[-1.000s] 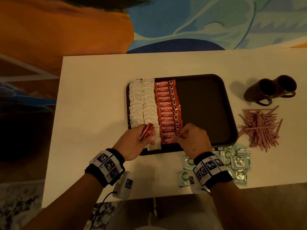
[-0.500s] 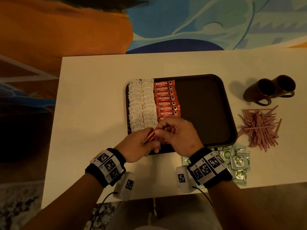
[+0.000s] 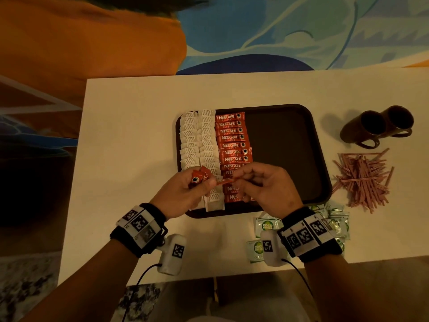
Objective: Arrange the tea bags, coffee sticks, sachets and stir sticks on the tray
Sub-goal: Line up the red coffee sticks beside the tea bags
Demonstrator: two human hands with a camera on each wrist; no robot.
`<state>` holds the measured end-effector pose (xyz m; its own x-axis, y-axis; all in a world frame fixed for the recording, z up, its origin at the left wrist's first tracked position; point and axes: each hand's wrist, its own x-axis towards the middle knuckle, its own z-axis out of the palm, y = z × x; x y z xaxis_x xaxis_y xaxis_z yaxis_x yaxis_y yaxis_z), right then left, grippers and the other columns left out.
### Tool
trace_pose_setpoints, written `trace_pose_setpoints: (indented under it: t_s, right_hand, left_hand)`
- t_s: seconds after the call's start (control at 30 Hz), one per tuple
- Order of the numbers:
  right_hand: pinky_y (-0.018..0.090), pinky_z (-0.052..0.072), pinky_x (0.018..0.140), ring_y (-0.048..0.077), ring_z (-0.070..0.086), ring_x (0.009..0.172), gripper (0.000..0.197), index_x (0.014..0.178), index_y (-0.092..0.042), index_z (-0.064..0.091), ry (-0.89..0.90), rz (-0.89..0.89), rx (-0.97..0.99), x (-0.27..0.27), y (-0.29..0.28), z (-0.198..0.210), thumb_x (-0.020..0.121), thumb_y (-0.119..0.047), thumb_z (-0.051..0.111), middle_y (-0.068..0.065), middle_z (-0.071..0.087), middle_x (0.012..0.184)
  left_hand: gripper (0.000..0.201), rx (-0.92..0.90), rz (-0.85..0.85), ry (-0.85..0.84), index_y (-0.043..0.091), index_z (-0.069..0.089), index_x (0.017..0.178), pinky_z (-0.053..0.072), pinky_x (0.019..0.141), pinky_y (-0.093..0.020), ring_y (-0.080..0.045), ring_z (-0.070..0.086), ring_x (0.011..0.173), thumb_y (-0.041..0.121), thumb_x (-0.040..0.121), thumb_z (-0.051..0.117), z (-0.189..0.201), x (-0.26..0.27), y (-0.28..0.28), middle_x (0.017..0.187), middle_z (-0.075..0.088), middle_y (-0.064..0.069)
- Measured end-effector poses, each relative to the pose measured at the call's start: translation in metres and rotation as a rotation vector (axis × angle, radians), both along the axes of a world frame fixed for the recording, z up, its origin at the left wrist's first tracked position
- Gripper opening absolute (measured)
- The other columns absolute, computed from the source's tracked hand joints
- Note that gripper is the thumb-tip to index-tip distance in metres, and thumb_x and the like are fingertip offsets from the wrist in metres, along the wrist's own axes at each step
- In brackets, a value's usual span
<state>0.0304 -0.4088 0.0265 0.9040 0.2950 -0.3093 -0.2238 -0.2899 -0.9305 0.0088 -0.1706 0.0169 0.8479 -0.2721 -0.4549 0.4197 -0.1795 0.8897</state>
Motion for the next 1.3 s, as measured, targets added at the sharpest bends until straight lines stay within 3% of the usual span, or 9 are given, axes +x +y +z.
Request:
trace_pose_setpoints:
  t_s: [0.17, 0.3, 0.43, 0.57, 0.63, 0.7, 0.8, 1.1, 1.3]
  right_hand:
    - [0.037, 0.061, 0.069, 0.029, 0.074, 0.076, 0.012, 0.097, -0.01, 0.073, 0.029, -0.05, 0.074, 0.0, 0.001, 0.003, 0.087, -0.012, 0.079, 0.009, 0.075, 0.085]
    - [0.032, 0.06, 0.069, 0.02, 0.075, 0.079, 0.027, 0.106, -0.017, 0.066, 0.053, -0.086, 0.009, 0.003, 0.002, 0.001, 0.085, -0.014, 0.082, 0.003, 0.077, 0.089]
    - [0.034, 0.061, 0.075, 0.014, 0.075, 0.083, 0.017, 0.098, -0.022, 0.074, 0.059, -0.084, -0.08, 0.004, -0.004, -0.001, 0.084, -0.017, 0.083, -0.002, 0.078, 0.09]
    - [0.033, 0.061, 0.076, 0.011, 0.075, 0.085, 0.011, 0.091, -0.023, 0.076, 0.091, -0.099, -0.158, 0.001, -0.017, -0.005, 0.083, -0.018, 0.083, -0.005, 0.078, 0.088]
    - [0.029, 0.059, 0.072, 0.011, 0.075, 0.08, 0.011, 0.09, -0.023, 0.076, 0.142, -0.116, -0.204, -0.001, -0.027, -0.006, 0.083, -0.019, 0.084, -0.005, 0.078, 0.087]
    - [0.03, 0.059, 0.071, 0.015, 0.073, 0.076, 0.012, 0.089, -0.021, 0.076, 0.21, -0.116, -0.262, -0.002, -0.035, -0.011, 0.082, -0.018, 0.084, -0.003, 0.078, 0.083]
    - [0.032, 0.06, 0.072, 0.017, 0.073, 0.075, 0.012, 0.087, -0.018, 0.077, 0.318, -0.071, -0.359, -0.004, -0.042, -0.021, 0.08, -0.016, 0.086, -0.002, 0.078, 0.079]
    - [0.034, 0.06, 0.081, 0.01, 0.067, 0.081, 0.028, 0.085, -0.022, 0.066, 0.256, 0.02, -0.764, -0.002, -0.025, -0.033, 0.075, -0.033, 0.09, -0.005, 0.07, 0.087]
    - [0.035, 0.059, 0.078, 0.011, 0.065, 0.081, 0.039, 0.094, -0.026, 0.057, 0.223, 0.02, -0.83, -0.003, -0.017, -0.028, 0.078, -0.045, 0.086, -0.008, 0.063, 0.088]
  left_hand:
    - [0.021, 0.133, 0.013, -0.051, 0.03, 0.069, 0.104, 0.048, 0.062, -0.029, -0.008, 0.058, 0.063, 0.035, 0.086, 0.079, -0.005, 0.002, -0.003, 0.078, 0.069, 0.012]
    - [0.021, 0.157, -0.008, -0.081, 0.026, 0.071, 0.104, 0.045, 0.064, -0.011, 0.006, 0.063, 0.07, 0.028, 0.086, 0.081, -0.007, 0.002, -0.007, 0.081, 0.071, 0.022]
    - [0.015, 0.165, -0.005, -0.082, 0.025, 0.072, 0.105, 0.042, 0.06, -0.006, 0.009, 0.061, 0.066, 0.027, 0.091, 0.076, -0.005, 0.001, -0.01, 0.077, 0.069, 0.027]
    - [0.013, 0.172, -0.018, -0.081, 0.02, 0.073, 0.107, 0.043, 0.059, -0.006, 0.007, 0.064, 0.064, 0.023, 0.094, 0.072, -0.001, 0.001, -0.01, 0.088, 0.078, 0.008]
    - [0.01, 0.173, -0.031, -0.071, 0.019, 0.073, 0.105, 0.047, 0.069, -0.01, 0.002, 0.07, 0.075, 0.02, 0.095, 0.071, 0.001, 0.0, -0.008, 0.089, 0.079, 0.004]
    - [0.007, 0.209, -0.041, -0.068, 0.021, 0.072, 0.102, 0.053, 0.084, -0.023, -0.004, 0.073, 0.087, 0.023, 0.096, 0.07, -0.001, -0.002, -0.004, 0.089, 0.079, 0.007]
    - [0.007, 0.241, -0.036, -0.045, 0.022, 0.071, 0.102, 0.053, 0.096, -0.032, -0.004, 0.073, 0.091, 0.024, 0.096, 0.069, -0.004, -0.003, -0.001, 0.089, 0.078, 0.009]
    - [0.005, 0.273, -0.076, -0.053, 0.026, 0.071, 0.101, 0.052, 0.099, -0.034, -0.001, 0.071, 0.093, 0.024, 0.097, 0.067, -0.007, -0.004, -0.005, 0.09, 0.078, 0.012]
    - [0.006, 0.277, -0.074, -0.057, 0.027, 0.071, 0.101, 0.051, 0.1, -0.035, 0.0, 0.071, 0.094, 0.025, 0.097, 0.067, -0.008, -0.005, -0.004, 0.09, 0.078, 0.014]
